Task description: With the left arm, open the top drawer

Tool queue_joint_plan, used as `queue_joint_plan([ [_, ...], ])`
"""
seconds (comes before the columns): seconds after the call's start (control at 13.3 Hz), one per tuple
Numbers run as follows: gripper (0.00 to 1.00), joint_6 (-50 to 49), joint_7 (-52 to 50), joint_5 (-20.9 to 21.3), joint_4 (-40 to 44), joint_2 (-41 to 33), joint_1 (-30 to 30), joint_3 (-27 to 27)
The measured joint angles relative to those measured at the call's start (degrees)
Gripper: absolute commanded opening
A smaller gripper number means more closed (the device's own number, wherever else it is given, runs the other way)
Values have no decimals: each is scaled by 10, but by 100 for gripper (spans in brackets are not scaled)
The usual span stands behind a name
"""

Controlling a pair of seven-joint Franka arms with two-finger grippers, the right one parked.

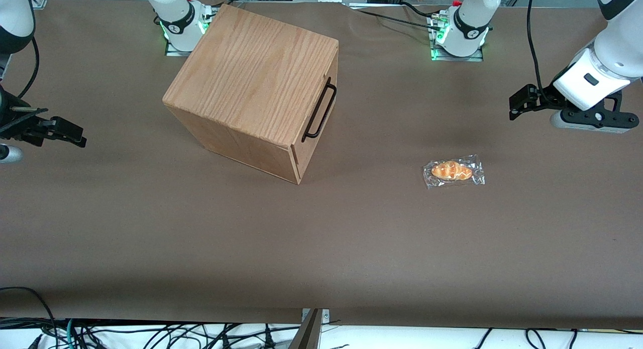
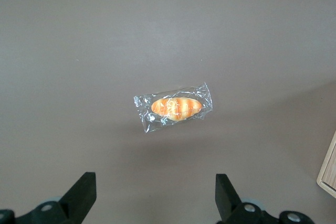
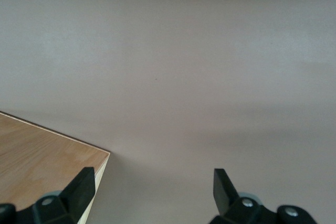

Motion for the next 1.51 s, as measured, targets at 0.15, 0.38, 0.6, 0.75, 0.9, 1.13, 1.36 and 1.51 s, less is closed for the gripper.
queue_joint_plan([
  [0.15,100,-1,0,0,0,3,0,0],
  [0.38,100,-1,0,0,0,10,0,-4],
  [0.6,100,-2,0,0,1,13,0,-21],
  [0.75,100,-3,0,-1,1,14,0,-36],
  [0.9,100,-3,-3,-2,1,21,-1,-67],
  [1.13,100,-2,-48,-11,11,45,-4,-133],
  [1.36,100,32,-62,-54,21,78,-12,-171],
  [1.51,100,73,-63,-73,22,103,-18,-193],
])
